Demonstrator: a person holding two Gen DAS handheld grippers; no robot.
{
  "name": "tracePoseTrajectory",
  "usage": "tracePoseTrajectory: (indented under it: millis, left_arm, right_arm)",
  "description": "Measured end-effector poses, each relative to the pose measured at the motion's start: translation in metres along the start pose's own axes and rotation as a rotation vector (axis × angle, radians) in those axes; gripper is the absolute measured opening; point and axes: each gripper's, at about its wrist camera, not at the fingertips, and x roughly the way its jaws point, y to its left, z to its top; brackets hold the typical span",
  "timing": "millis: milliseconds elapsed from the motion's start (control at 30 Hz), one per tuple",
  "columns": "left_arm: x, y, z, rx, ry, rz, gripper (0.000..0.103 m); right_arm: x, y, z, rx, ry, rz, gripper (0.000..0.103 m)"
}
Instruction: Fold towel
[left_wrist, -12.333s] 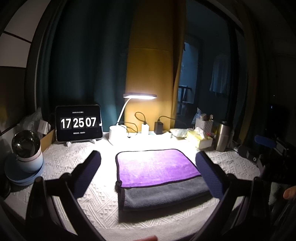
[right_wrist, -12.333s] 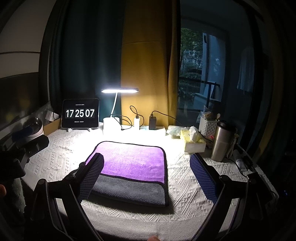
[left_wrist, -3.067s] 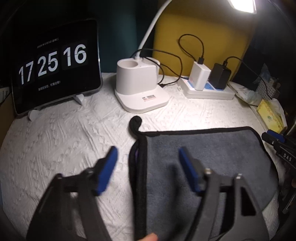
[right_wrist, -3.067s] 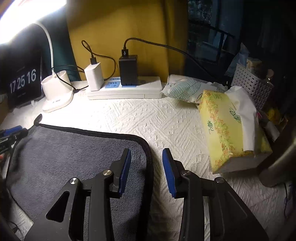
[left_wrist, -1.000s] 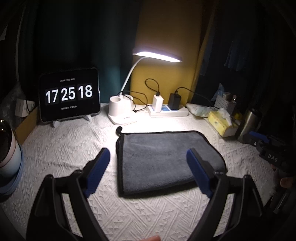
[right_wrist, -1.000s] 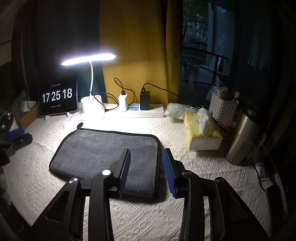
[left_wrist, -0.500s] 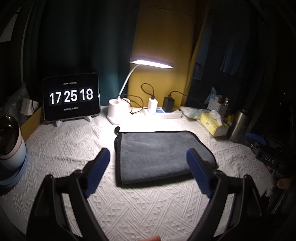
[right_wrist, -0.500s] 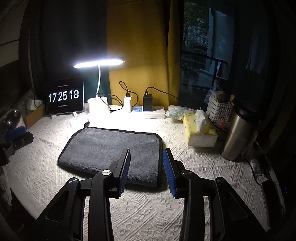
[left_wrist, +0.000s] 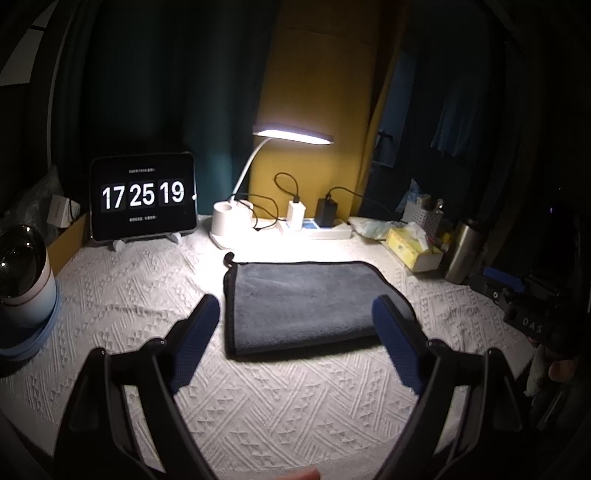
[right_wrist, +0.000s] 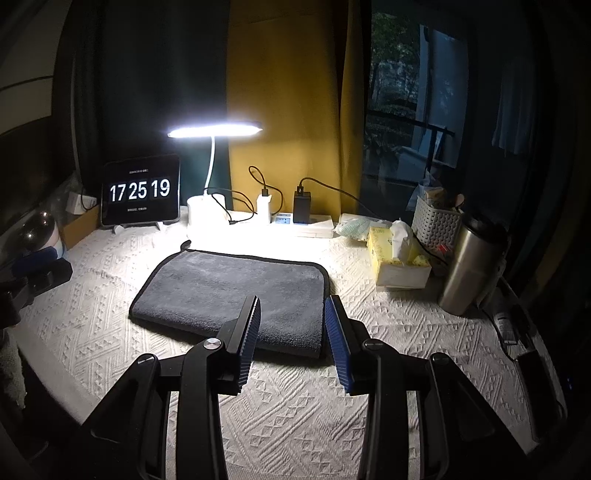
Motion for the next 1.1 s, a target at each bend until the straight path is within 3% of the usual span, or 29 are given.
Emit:
tracePoseTrajectory:
  millis: [367,900,1100]
  left_arm:
    - [-0.021,-0.006,-0.005,0.006,-0.033,-0.009,0.086]
    - [-0.063,-0.017,-0.017,0.015,-0.16,-0.002,0.086]
    - [-0.073,-0.018,-0.022,0.01,-0.186,0.009,0.086]
  right_arm:
    - [-0.022,0.006,-0.01,-0.009,-0.022,-0.005,0.039]
    - [-0.066,0.009,-0.02,-0.013,-0.108,-0.039,0.04]
    - [-0.08,0.011,-0.024,-0.01,-0.142,-0.042,0.051]
